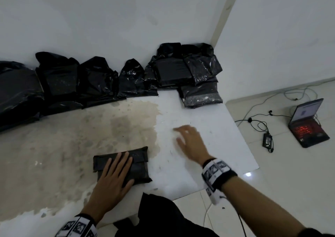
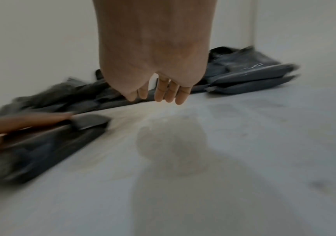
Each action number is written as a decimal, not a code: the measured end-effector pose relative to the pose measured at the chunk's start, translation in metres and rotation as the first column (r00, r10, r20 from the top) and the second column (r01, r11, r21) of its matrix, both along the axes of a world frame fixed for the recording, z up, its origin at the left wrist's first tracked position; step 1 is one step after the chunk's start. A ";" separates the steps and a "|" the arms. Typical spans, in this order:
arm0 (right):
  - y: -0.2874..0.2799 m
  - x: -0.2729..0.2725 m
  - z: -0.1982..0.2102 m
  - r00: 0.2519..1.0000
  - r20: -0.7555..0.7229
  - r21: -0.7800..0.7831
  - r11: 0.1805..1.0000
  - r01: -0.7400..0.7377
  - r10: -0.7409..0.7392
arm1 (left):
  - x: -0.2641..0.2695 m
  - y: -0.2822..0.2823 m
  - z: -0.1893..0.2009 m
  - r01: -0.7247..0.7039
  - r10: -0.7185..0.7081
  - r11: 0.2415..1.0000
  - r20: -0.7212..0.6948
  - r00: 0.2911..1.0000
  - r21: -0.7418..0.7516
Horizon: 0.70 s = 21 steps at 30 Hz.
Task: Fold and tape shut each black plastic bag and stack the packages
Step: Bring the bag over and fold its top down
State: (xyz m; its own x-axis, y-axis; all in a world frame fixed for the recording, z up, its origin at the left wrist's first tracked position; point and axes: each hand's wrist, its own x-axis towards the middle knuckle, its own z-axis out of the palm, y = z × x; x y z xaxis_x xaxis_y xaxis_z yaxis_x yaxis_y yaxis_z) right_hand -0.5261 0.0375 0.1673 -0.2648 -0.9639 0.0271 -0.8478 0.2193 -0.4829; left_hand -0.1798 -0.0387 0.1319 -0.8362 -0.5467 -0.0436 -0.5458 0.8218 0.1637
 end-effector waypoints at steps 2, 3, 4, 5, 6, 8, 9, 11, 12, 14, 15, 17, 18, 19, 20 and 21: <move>-0.007 -0.054 0.005 0.984 -0.051 0.043 0.984 0.172 -0.170 | 0.000 0.000 -0.001 -0.005 0.005 1.000 -0.003 1.000 -0.003; -0.009 -0.077 0.008 0.975 -0.075 0.101 0.972 0.214 -0.207 | 0.001 0.001 -0.002 -0.007 0.007 1.000 0.001 1.000 -0.006; -0.011 -0.095 0.008 0.972 -0.091 0.168 0.959 0.228 -0.215 | 0.001 0.001 -0.002 -0.009 0.009 1.000 0.007 1.000 -0.006; -0.012 -0.109 0.008 0.974 -0.090 0.233 0.946 0.224 -0.208 | 0.002 0.001 -0.001 -0.011 0.011 1.000 0.011 1.000 -0.008; -0.014 -0.119 0.008 0.978 -0.081 0.291 0.934 0.209 -0.194 | 0.002 0.002 0.000 -0.012 0.012 1.000 0.011 1.000 -0.008; -0.016 -0.128 0.004 0.984 -0.092 0.339 0.925 0.173 -0.151 | 0.002 0.002 0.002 -0.013 0.013 1.000 0.009 1.000 -0.009; -0.016 -0.129 0.003 0.984 -0.117 0.335 0.928 0.164 -0.132 | 0.002 0.002 0.002 -0.011 0.011 1.000 0.010 1.000 -0.012; -0.017 -0.128 -0.002 0.976 -0.179 0.289 0.941 0.175 -0.126 | 0.001 0.002 0.003 -0.009 0.010 1.000 0.011 1.000 -0.020; -0.017 -0.128 -0.004 0.970 -0.206 0.261 0.947 0.185 -0.132 | 0.001 0.002 0.003 -0.010 0.010 1.000 0.012 1.000 -0.024; -0.017 -0.128 -0.006 0.960 -0.242 0.229 0.954 0.195 -0.138 | 0.001 0.002 0.004 -0.012 0.012 1.000 0.015 1.000 -0.029; -0.017 -0.128 -0.007 0.956 -0.257 0.219 0.955 0.201 -0.142 | 0.001 0.002 0.004 -0.012 0.012 0.999 0.014 1.000 -0.030; -0.020 -0.128 -0.007 0.947 -0.291 0.223 0.954 0.202 -0.133 | 0.000 0.002 0.005 -0.009 0.009 0.999 0.014 1.000 -0.036; -0.022 -0.129 -0.006 0.944 -0.310 0.235 0.953 0.193 -0.114 | 0.000 0.002 0.005 -0.005 0.006 0.999 0.017 1.000 -0.038; -0.023 -0.130 -0.006 0.942 -0.323 0.252 0.951 0.176 -0.089 | 0.000 0.002 0.005 -0.003 0.004 0.999 0.020 1.000 -0.040; -0.025 -0.132 -0.006 0.940 -0.335 0.268 0.950 0.158 -0.062 | 0.000 0.002 0.005 -0.004 0.005 0.999 0.022 1.000 -0.042; -0.026 -0.134 -0.005 0.938 -0.343 0.283 0.948 0.144 -0.040 | 0.000 0.002 0.005 -0.005 0.006 0.999 0.023 1.000 -0.044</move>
